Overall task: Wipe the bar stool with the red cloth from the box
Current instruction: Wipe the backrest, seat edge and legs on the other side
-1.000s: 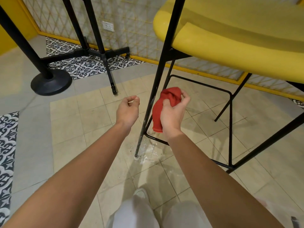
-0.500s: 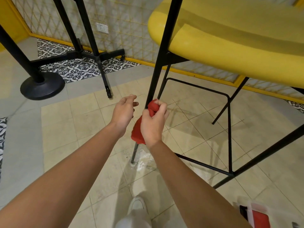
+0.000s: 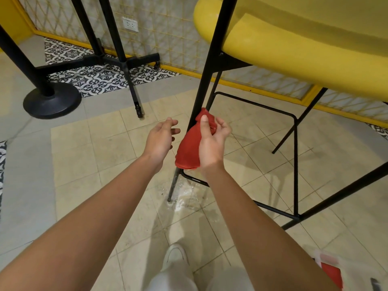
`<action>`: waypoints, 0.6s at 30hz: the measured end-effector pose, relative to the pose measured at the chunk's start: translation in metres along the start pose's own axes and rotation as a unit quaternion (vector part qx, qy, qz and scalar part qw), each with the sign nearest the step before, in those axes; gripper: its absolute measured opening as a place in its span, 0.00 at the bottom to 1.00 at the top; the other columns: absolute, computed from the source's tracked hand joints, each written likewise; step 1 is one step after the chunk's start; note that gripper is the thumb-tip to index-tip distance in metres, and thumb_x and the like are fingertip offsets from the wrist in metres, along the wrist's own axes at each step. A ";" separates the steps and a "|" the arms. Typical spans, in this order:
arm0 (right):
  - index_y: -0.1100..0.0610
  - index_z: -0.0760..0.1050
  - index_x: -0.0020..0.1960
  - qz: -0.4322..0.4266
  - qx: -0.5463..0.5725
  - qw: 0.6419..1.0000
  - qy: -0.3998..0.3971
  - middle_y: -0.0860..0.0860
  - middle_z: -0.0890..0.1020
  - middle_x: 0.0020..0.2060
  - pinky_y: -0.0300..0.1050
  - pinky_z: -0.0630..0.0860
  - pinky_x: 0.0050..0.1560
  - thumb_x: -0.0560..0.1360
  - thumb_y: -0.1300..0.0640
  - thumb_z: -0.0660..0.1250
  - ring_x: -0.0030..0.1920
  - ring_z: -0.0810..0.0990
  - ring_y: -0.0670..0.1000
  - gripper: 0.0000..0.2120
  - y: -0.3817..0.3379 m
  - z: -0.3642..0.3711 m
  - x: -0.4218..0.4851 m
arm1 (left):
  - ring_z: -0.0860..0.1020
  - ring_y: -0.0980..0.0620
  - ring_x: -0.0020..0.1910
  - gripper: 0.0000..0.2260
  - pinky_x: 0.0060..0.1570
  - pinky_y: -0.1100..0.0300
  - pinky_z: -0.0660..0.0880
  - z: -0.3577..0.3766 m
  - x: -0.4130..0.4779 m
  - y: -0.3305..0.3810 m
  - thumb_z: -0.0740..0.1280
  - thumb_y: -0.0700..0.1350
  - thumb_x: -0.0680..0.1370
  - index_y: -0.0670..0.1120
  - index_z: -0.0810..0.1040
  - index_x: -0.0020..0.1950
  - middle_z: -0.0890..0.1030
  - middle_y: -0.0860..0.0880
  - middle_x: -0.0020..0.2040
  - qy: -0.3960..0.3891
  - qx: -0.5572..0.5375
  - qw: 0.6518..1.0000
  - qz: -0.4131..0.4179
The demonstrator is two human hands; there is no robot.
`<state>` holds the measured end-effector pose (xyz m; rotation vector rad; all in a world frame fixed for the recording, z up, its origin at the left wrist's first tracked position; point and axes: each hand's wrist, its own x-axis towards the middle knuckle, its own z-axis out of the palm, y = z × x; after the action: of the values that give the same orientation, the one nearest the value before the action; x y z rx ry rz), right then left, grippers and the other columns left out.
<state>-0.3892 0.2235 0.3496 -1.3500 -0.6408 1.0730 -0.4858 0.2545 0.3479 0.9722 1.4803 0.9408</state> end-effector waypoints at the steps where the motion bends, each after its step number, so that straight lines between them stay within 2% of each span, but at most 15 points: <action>1: 0.50 0.60 0.60 0.012 0.018 1.000 0.005 0.42 0.72 0.51 0.39 0.68 0.51 0.79 0.49 0.61 0.48 0.72 0.38 0.14 0.002 0.002 0.000 | 0.75 0.48 0.58 0.16 0.58 0.53 0.71 -0.001 0.002 -0.002 0.53 0.53 0.82 0.50 0.76 0.61 0.80 0.49 0.55 0.003 -0.004 1.000 -0.004; 3: 0.50 0.65 0.56 0.036 0.043 0.998 0.021 0.44 0.74 0.47 0.40 0.71 0.47 0.78 0.48 0.61 0.47 0.73 0.43 0.10 0.010 0.006 -0.001 | 0.75 0.47 0.57 0.17 0.57 0.53 0.71 -0.001 0.003 -0.007 0.53 0.53 0.82 0.49 0.76 0.61 0.80 0.49 0.55 0.005 -0.008 1.000 -0.013; 6: 0.51 0.67 0.58 0.054 0.021 0.998 0.035 0.47 0.75 0.49 0.44 0.73 0.50 0.78 0.45 0.59 0.50 0.75 0.48 0.12 0.027 0.011 -0.001 | 0.75 0.47 0.57 0.17 0.58 0.53 0.71 0.000 0.006 -0.015 0.53 0.53 0.82 0.49 0.76 0.61 0.80 0.50 0.55 0.003 -0.008 1.000 -0.026; 8: 0.51 0.67 0.61 0.058 -0.005 0.997 0.048 0.45 0.75 0.50 0.41 0.72 0.47 0.79 0.45 0.58 0.50 0.74 0.47 0.14 0.032 0.014 0.000 | 0.75 0.47 0.57 0.17 0.57 0.53 0.71 -0.001 0.009 -0.021 0.53 0.53 0.82 0.49 0.76 0.61 0.80 0.50 0.55 0.008 -0.008 0.999 -0.035; 10: 0.51 0.68 0.62 0.047 -0.015 0.997 0.059 0.42 0.74 0.46 0.37 0.70 0.44 0.79 0.47 0.59 0.50 0.74 0.46 0.14 0.034 0.013 0.002 | 0.75 0.47 0.57 0.16 0.56 0.54 0.71 -0.003 0.011 -0.026 0.54 0.53 0.81 0.49 0.76 0.61 0.80 0.50 0.54 0.018 -0.010 0.999 -0.040; 16: 0.46 0.67 0.56 0.002 0.047 0.996 0.075 0.42 0.75 0.46 0.37 0.73 0.44 0.79 0.50 0.60 0.45 0.75 0.42 0.06 0.025 0.015 0.001 | 0.75 0.48 0.51 0.15 0.55 0.53 0.73 -0.004 0.014 -0.027 0.56 0.52 0.80 0.49 0.77 0.58 0.81 0.49 0.53 0.029 -0.035 0.998 -0.048; 18: 0.47 0.66 0.55 -0.012 0.020 0.997 0.076 0.42 0.74 0.45 0.35 0.72 0.43 0.80 0.52 0.59 0.44 0.75 0.42 0.05 0.027 0.015 0.002 | 0.75 0.49 0.50 0.15 0.54 0.53 0.72 -0.001 0.014 -0.027 0.56 0.52 0.80 0.49 0.77 0.58 0.81 0.49 0.53 0.023 -0.039 0.998 -0.047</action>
<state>-0.4083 0.2289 0.3256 -1.3715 -0.5195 0.9496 -0.4903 0.2584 0.3181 0.8218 1.5032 0.9512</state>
